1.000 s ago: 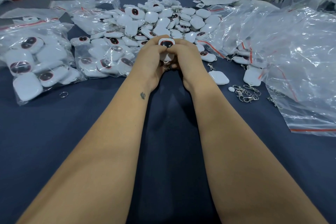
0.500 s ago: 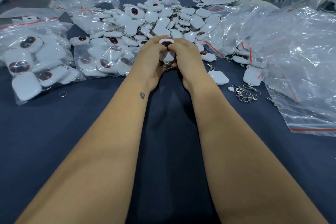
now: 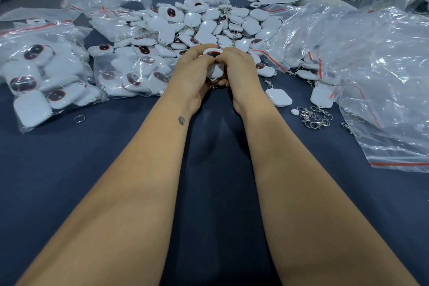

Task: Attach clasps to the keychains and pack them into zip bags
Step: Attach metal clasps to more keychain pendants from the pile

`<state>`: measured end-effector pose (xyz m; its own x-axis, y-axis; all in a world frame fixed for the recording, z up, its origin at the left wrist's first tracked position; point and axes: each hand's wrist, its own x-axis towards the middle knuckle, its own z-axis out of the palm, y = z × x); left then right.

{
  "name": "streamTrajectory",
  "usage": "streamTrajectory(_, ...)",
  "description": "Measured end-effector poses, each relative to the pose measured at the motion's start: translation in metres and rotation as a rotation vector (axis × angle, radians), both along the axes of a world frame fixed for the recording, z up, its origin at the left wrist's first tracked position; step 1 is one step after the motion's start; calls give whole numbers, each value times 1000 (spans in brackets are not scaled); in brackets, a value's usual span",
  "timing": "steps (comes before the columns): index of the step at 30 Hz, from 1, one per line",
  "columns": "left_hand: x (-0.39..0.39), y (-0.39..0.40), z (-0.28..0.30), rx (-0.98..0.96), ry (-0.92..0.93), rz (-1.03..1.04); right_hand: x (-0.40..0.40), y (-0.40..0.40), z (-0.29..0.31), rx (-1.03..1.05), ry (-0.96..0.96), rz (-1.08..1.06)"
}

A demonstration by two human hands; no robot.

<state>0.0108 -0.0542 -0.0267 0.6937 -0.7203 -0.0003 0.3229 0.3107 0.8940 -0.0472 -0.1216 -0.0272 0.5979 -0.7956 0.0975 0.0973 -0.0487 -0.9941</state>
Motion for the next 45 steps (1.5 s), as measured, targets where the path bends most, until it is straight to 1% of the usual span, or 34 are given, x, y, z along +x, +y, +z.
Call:
streamTrajectory(11, -2, -1, 2, -21, 14, 30, -1, 0, 0, 13, -3, -6)
streamTrajectory(13, -3, -2, 1, 3, -26, 31, -1, -1, 1, 49, -21, -25)
streamTrajectory(16, -6, -5, 1, 115, -196, 51, -1, -3, 2, 111, -88, -107)
streamTrajectory(18, -10, -5, 3, 159, -337, 93, -2, -5, 2, 202, -164, -173)
streamTrajectory(20, -13, -3, 4, 210, -542, 182, -2, -7, 2, 331, -266, -195)
streamTrajectory(21, -13, -1, 4, 260, -661, 254, -2, -8, 2, 358, -284, -197)
streamTrajectory(23, -8, 5, 5, 418, -884, 425, -2, -9, 3, 340, -257, -189)
streamTrajectory(25, 2, 11, 4, 624, -1085, 530, -1, -7, 4, 295, -241, -177)
streamTrajectory(27, 9, 15, 1, 864, -1222, 538, 0, -4, 4, 262, -231, -167)
streamTrajectory(28, 11, 16, -1, 960, -1250, 519, 0, -4, 3, 246, -219, -157)
streamTrajectory(29, 12, 18, -2, 1020, -1261, 496, 0, -4, 2, 230, -203, -142)
streamTrajectory(31, 14, 18, -6, 1041, -1283, 463, 0, -2, 1, 212, -175, -113)
streamTrajectory(33, 17, 19, -7, 1002, -1281, 447, 0, 0, 2, 175, -174, -103)
streamTrajectory(35, 18, 19, -7, 939, -1231, 458, -1, 1, 2, 95, -174, -94)
streamTrajectory(38, 16, 18, -4, 801, -1092, 513, -2, 4, 2, 2, -202, -57)
streamTrajectory(40, 16, 17, -2, 696, -989, 537, -3, 4, 2, -3, -239, -84)
streamTrajectory(43, 14, 17, 1, 550, -813, 516, -2, 0, 3, 55, -270, -136)
streamTrajectory(45, 13, 16, 3, 493, -693, 487, -1, -1, 4, 163, -321, -100)
